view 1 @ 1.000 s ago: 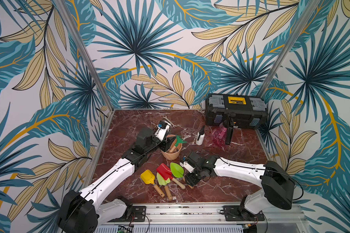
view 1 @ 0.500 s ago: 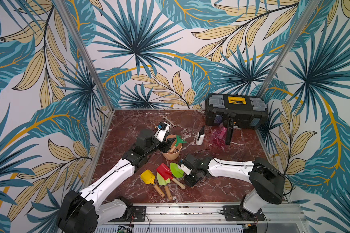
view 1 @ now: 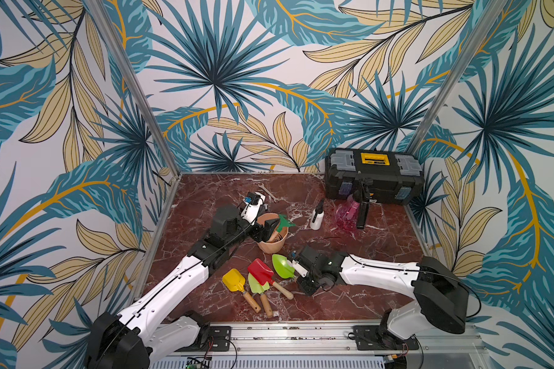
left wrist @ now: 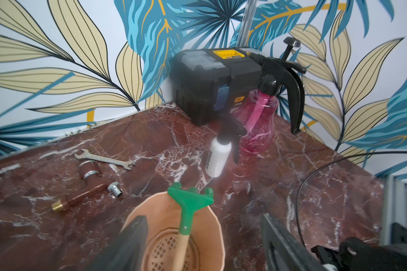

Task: Organize the gardening tools
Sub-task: Pick up the gardening tool from the center of the board, then place the gardening tool in the container.

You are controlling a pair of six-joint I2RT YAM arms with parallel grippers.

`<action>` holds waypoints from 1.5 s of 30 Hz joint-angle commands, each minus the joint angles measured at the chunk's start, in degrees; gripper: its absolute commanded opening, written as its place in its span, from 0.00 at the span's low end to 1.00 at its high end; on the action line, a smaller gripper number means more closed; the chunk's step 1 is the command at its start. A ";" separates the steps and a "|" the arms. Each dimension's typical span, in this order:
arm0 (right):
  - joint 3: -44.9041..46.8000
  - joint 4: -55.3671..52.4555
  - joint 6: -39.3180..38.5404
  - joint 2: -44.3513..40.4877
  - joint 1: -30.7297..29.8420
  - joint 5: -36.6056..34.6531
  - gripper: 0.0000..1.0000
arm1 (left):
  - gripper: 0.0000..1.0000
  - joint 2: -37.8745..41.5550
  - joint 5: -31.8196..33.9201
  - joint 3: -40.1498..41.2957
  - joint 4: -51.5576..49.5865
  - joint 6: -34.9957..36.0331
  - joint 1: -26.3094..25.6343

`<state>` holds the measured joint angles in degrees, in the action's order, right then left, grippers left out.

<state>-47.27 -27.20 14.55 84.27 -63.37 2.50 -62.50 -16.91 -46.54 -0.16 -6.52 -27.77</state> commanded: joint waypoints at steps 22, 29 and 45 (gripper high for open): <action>5.04 16.30 3.86 -21.87 -0.26 -11.71 0.11 | 0.84 0.06 -7.95 -9.82 -12.25 -15.40 0.09; 3.86 22.46 4.30 -19.86 -0.22 -11.77 0.12 | 0.74 -0.88 -11.82 -8.22 -9.19 -16.16 0.08; 2.58 26.00 3.74 -16.97 -0.27 -8.19 0.12 | 0.36 -4.73 -15.15 -7.19 -5.28 -16.08 0.00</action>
<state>-43.53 -3.95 18.24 66.41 -63.42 -6.74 -67.05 -30.79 -54.59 -7.99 -22.94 -27.77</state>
